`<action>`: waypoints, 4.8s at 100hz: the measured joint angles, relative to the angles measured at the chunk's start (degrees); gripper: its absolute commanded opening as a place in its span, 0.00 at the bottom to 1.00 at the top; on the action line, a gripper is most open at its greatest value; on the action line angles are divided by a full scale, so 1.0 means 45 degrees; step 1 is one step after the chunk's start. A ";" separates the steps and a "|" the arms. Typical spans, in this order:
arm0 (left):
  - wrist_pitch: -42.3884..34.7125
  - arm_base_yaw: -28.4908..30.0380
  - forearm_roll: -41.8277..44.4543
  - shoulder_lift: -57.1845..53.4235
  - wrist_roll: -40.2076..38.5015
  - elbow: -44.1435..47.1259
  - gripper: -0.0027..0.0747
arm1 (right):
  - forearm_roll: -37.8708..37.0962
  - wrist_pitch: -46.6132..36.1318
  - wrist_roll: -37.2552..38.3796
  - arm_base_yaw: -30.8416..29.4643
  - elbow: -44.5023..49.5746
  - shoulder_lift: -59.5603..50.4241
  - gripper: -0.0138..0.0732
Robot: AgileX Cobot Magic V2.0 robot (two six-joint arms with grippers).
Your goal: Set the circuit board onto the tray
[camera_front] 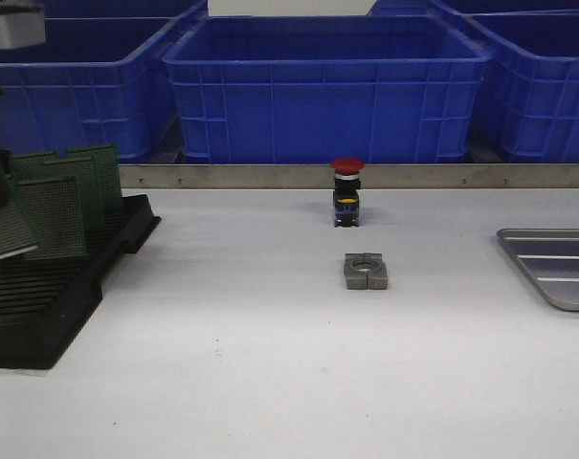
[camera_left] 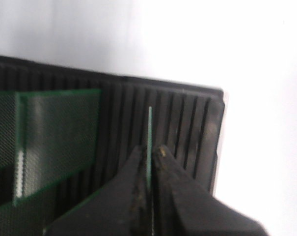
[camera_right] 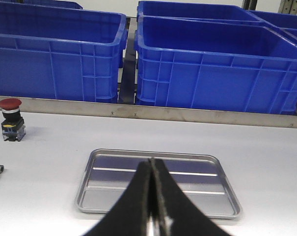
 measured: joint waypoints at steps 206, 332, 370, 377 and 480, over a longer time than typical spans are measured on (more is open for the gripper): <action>-0.0024 -0.5414 -0.7880 0.0992 -0.0136 -0.0120 0.01 | 1.0336 0.8369 -0.8536 0.0000 -0.7850 1.1868 0.78; 0.0178 -0.5414 -0.7791 0.0992 0.0075 -0.0120 0.06 | 1.8775 0.9430 -2.4686 0.4944 -1.0084 1.9540 0.08; 0.0029 -0.5388 -0.8034 0.1015 -0.0049 -0.0250 0.72 | 1.8828 0.9541 -2.3844 0.4944 -1.0084 1.9540 0.08; 0.0052 -0.5208 -0.8034 0.0999 -0.0074 -0.0507 0.72 | 1.8828 0.9566 -2.2787 0.4807 -1.0084 1.9540 0.08; 0.0049 -0.3250 -0.8034 0.0999 -0.0458 -0.1666 0.72 | 1.8470 0.4863 -1.7918 -0.1364 -1.0975 2.2501 0.83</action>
